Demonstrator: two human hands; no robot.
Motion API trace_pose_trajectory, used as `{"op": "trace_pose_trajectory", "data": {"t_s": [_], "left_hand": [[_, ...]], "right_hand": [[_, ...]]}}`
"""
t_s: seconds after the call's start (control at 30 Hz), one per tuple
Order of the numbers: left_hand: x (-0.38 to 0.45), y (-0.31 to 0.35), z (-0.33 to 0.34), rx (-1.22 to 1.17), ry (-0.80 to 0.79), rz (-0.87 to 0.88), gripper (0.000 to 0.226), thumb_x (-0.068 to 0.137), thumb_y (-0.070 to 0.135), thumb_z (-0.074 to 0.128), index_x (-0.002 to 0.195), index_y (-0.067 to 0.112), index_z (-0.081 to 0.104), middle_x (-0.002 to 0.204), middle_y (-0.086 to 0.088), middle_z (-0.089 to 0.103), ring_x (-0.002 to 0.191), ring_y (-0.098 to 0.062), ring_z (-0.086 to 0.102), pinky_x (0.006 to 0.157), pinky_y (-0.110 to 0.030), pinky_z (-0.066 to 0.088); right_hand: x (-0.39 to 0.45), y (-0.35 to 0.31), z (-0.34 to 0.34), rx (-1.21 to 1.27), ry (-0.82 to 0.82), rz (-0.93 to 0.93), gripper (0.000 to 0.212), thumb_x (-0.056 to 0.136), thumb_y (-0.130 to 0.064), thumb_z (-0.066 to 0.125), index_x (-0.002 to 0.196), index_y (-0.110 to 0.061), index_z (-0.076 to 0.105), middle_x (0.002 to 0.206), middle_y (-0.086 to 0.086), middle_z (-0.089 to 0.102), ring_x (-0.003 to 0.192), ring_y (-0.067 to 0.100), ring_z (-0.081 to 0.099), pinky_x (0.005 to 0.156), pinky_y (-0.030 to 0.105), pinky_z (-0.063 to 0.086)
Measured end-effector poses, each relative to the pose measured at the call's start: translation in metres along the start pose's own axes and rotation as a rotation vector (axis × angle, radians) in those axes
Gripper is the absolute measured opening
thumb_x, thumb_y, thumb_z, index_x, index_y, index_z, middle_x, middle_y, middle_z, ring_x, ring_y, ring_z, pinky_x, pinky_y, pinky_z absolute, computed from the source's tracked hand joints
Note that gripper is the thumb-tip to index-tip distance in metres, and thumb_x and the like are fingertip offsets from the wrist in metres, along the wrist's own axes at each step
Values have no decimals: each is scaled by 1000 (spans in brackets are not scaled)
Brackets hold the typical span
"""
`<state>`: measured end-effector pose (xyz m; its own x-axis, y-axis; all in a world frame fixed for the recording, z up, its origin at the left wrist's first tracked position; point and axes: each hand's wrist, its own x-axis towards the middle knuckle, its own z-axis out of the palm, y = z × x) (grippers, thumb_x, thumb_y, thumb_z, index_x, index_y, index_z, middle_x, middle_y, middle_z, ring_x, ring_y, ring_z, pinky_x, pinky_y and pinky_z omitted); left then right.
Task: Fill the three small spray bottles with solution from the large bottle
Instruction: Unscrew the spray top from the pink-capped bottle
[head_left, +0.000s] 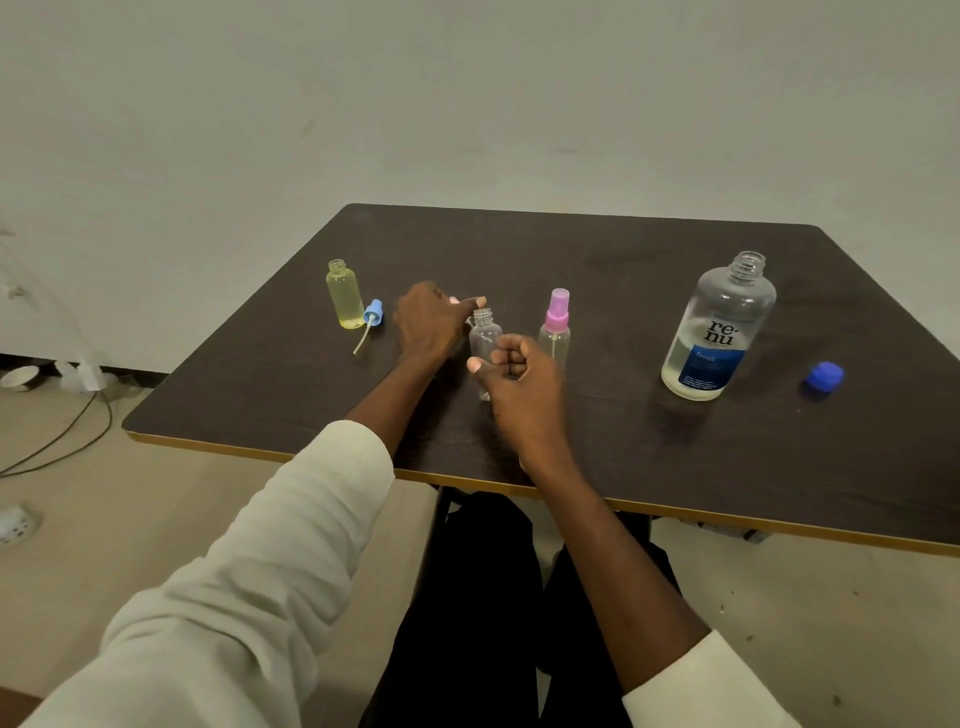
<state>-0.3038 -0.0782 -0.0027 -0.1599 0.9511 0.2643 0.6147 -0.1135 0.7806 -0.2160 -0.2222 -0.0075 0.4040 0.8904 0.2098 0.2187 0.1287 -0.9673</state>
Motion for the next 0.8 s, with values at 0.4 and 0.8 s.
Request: {"op": "trace_pose_trajectory", "data": {"t_s": [0.4,0.8], "left_hand": [[0,-7,1,-73,-13,10,34,86,36,75,78,3,71,70,-4,65,67,-16,58,61,-30,42],[-3,-8,-1,-178,-15,-26,45,81,41,81,73,-2,68,65,-8,62,59,-15,53,56,-29,42]], "right_hand": [[0,-3,-1,-4,-11,20,37,83,-20,75,117,-18,61,93,-8,62,87,7,60,82,24,55],[0,-1,0,-31,9,-12,36,82,-21,76,115,-15,63,91,-8,63,85,7,60,81,26,56]]}}
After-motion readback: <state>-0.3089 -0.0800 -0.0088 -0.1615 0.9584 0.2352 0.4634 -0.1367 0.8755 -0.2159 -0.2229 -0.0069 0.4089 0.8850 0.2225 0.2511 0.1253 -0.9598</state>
